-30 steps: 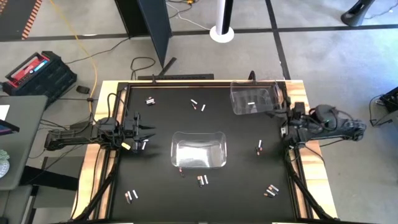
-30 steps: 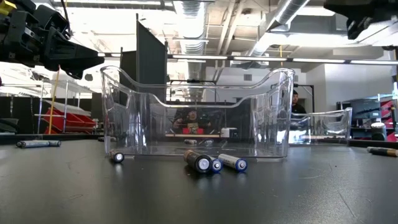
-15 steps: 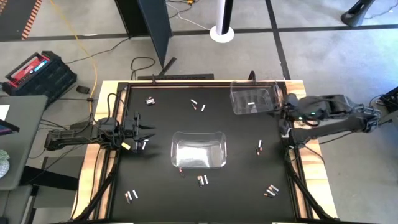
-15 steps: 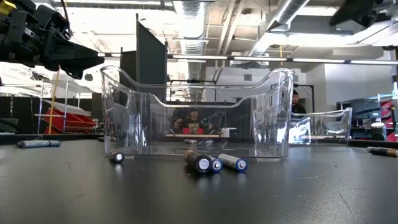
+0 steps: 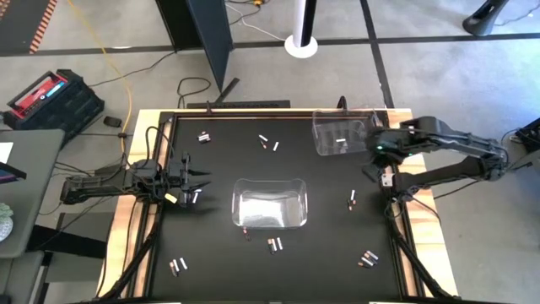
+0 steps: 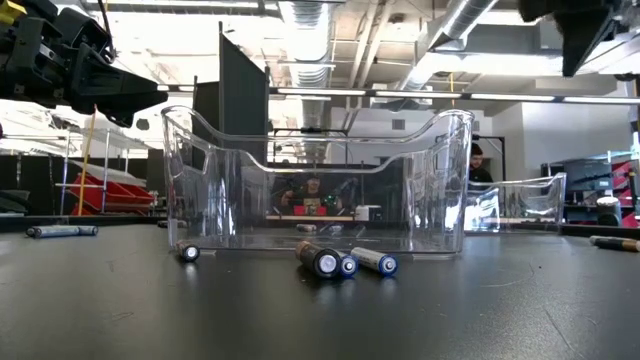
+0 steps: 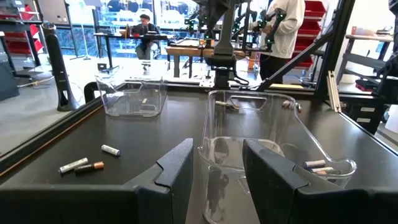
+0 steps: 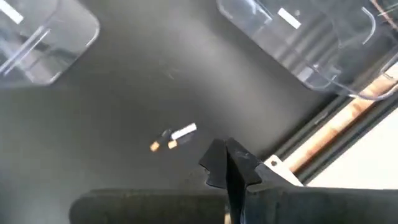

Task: Sort batteries
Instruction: Put the black battery into the top transparent bin

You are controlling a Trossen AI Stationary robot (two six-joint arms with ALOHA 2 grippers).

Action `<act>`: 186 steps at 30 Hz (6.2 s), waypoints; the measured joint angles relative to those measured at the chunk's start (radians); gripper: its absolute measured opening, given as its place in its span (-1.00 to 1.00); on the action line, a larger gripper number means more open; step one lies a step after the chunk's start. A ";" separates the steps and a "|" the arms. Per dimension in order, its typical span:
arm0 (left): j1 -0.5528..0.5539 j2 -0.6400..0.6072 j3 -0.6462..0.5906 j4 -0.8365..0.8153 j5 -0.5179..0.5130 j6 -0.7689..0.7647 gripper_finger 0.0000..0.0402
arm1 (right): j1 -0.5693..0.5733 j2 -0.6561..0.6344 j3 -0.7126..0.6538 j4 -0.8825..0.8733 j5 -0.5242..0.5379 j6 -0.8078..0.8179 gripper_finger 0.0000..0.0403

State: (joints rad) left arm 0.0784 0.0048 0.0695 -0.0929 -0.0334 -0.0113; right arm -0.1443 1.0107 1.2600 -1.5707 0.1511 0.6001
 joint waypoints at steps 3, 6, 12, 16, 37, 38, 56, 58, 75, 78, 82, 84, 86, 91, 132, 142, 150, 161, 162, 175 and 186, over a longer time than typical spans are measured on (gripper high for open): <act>0.000 0.000 0.000 0.000 0.000 0.000 -0.34 | -0.015 0.028 -0.022 0.006 -0.003 0.010 -0.89; 0.000 0.000 0.000 0.000 0.000 0.000 -0.34 | -0.023 0.032 -0.069 0.017 -0.003 0.012 -0.80; 0.000 0.000 0.000 0.000 0.000 0.000 -0.34 | -0.019 -0.008 -0.243 0.133 -0.001 0.094 -0.56; 0.000 0.000 0.000 0.000 0.000 0.000 -0.34 | -0.018 -0.019 -0.346 0.210 0.000 0.226 -0.37; 0.000 0.000 0.000 0.000 0.000 0.000 -0.34 | 0.024 0.195 -0.539 0.470 -0.082 0.397 0.03; 0.000 0.000 0.000 0.000 0.000 0.000 -0.34 | 0.024 0.210 -0.548 0.484 -0.089 0.401 0.03; 0.000 0.000 0.000 0.000 0.000 0.000 -0.34 | -0.017 0.268 -0.709 0.717 -0.134 0.494 -0.01; 0.000 0.000 0.000 0.000 0.000 0.000 -0.34 | -0.018 0.267 -0.715 0.735 -0.144 0.497 -0.01; 0.000 0.000 0.000 0.000 0.000 0.000 -0.34 | 0.027 0.269 -0.718 0.760 -0.160 0.502 -0.15; 0.000 0.000 0.000 0.000 0.000 0.000 -0.34 | 0.033 0.269 -0.718 0.763 -0.164 0.500 -0.21; 0.000 0.000 0.000 0.000 0.000 0.000 -0.34 | 0.033 0.269 -0.718 0.766 -0.175 0.499 -0.28; 0.000 0.000 0.000 0.000 0.000 0.000 -0.34 | 0.033 0.269 -0.718 0.767 -0.179 0.498 -0.31; 0.000 0.000 0.000 0.000 0.000 0.000 -0.34 | 0.033 0.269 -0.717 0.767 -0.183 0.490 -0.33; 0.000 0.000 0.000 0.000 0.000 0.000 -0.34 | 0.034 0.272 -0.694 0.768 -0.217 0.461 -0.34; 0.000 0.000 0.000 0.000 0.000 0.000 -0.34 | 0.081 0.269 -0.576 0.521 -0.163 0.517 -0.35; 0.000 0.000 0.000 0.000 0.000 0.000 -0.34 | 0.175 0.269 -0.588 0.512 -0.173 0.721 -0.27; 0.000 0.000 0.000 0.000 0.000 0.000 -0.34 | 0.239 0.270 -0.669 0.628 -0.186 0.849 -0.26; 0.000 0.000 0.000 0.000 0.000 0.000 -0.34 | 0.288 0.267 -0.730 0.724 -0.185 0.921 -0.32; 0.000 0.000 0.000 0.000 0.000 0.000 -0.34 | 0.288 0.267 -0.731 0.726 -0.180 0.917 -0.34; 0.000 0.000 0.000 0.000 0.000 0.000 -0.34 | 0.288 0.269 -0.733 0.744 -0.171 0.857 -0.63; 0.000 0.000 0.000 0.000 0.000 0.000 -0.34 | 0.287 0.269 -0.734 0.746 -0.170 0.832 -0.65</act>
State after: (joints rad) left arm 0.0784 0.0048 0.0696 -0.0933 -0.0334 -0.0116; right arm 0.1425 1.2800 0.5262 -0.8246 -0.0185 1.4319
